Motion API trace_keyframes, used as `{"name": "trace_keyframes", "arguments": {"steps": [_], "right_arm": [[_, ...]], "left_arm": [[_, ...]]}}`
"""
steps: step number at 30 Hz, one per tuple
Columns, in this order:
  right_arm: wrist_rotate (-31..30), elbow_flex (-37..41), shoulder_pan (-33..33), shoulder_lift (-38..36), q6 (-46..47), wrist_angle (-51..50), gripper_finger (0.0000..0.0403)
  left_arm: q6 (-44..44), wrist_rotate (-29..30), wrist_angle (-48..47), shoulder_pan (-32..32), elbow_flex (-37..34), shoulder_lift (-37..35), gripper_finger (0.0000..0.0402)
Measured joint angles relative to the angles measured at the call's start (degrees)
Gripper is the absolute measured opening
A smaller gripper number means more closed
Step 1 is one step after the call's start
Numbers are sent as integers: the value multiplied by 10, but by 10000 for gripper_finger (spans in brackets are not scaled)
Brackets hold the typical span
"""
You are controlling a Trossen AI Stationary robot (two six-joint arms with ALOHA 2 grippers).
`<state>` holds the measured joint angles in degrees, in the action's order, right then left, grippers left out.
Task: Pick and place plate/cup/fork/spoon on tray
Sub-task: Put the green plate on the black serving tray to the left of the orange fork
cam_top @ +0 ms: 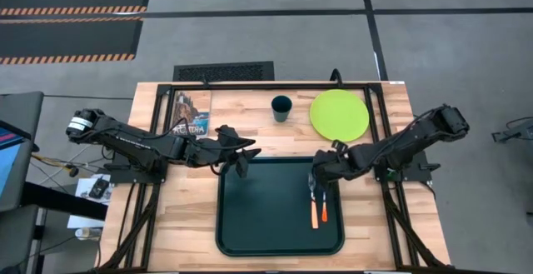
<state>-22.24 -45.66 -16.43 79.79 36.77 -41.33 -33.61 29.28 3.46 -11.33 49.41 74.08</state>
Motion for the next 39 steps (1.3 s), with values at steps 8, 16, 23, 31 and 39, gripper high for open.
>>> {"name": "trace_keyframes", "arguments": {"steps": [8, 16, 23, 31, 39], "right_arm": [[-21, 24, 83, -22, -59, -64, 175], [-24, 84, 196, -1, -199, -27, 179], [-39, 103, 266, 54, -267, 44, 176], [-75, 103, 312, 73, -274, 67, 107], [-86, 101, 343, 67, -257, 64, 13]], "left_arm": [[2, -21, -1, 0, 0, 0, 184], [9, -18, -5, 0, 0, 0, 184], [15, -18, -5, 0, 0, 0, 184], [17, -16, -15, 0, 0, 0, 184], [21, -16, -15, 0, 0, 0, 184]]}}
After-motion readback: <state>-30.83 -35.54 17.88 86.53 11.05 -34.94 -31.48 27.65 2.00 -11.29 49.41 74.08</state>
